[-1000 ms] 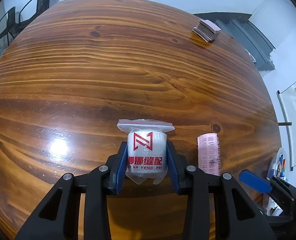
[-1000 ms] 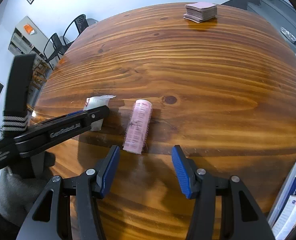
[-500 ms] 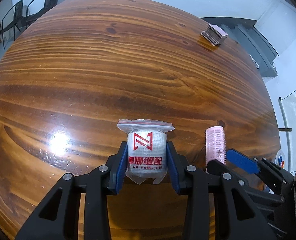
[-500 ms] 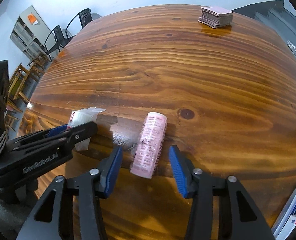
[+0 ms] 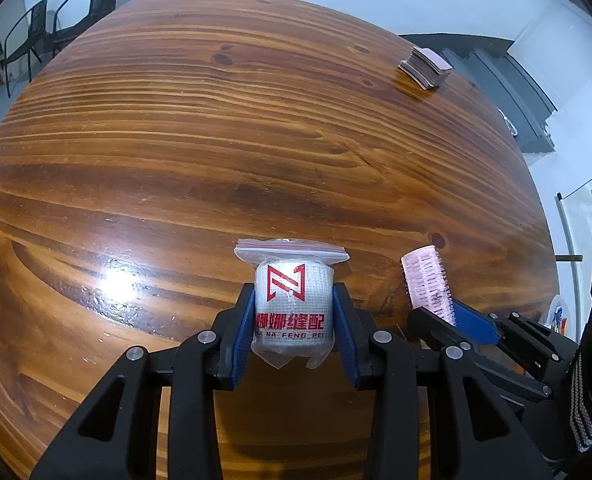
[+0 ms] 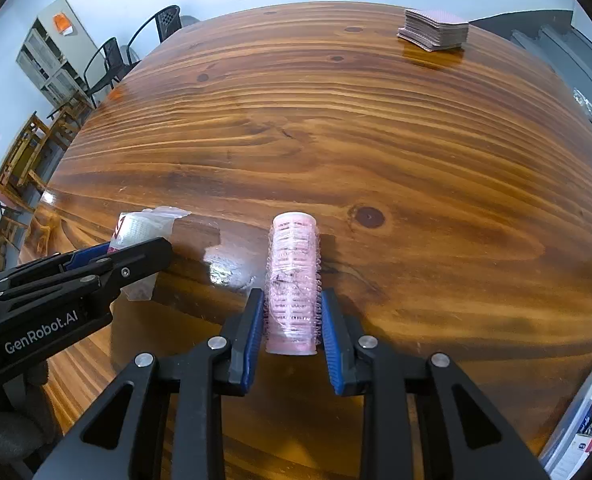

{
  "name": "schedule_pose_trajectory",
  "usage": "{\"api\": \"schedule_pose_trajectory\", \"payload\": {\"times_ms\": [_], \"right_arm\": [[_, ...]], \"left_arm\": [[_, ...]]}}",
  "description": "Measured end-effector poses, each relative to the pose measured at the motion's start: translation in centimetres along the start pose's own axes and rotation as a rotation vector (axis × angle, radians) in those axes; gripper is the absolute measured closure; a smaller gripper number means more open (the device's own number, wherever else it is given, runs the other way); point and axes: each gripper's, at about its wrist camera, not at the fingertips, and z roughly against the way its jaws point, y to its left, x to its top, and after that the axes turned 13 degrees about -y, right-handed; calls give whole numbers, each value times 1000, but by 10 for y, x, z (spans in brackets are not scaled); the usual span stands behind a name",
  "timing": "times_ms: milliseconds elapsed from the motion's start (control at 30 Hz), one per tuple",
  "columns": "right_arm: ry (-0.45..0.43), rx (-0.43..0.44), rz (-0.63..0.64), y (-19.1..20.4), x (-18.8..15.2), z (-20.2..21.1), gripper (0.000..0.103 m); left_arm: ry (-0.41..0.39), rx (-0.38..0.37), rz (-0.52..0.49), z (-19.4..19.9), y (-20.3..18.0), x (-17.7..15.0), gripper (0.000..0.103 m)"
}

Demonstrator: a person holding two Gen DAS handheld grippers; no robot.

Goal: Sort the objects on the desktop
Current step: 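Grasp the pink hair roller with the right tool while the left tool holds the bandage, then carry the pink roller with the right tool while the left tool carries the bandage to the bowl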

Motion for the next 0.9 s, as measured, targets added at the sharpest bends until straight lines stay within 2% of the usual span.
{"api": "schedule_pose_trajectory", "payload": {"times_ms": [400, 900], "right_arm": [[-56, 1, -47, -20, -3, 42, 72], [-92, -22, -149, -66, -34, 97, 72]], "left_arm": [[-8, -15, -54, 16, -28, -6, 63], [-19, -54, -143, 42, -84, -26, 63]]}}
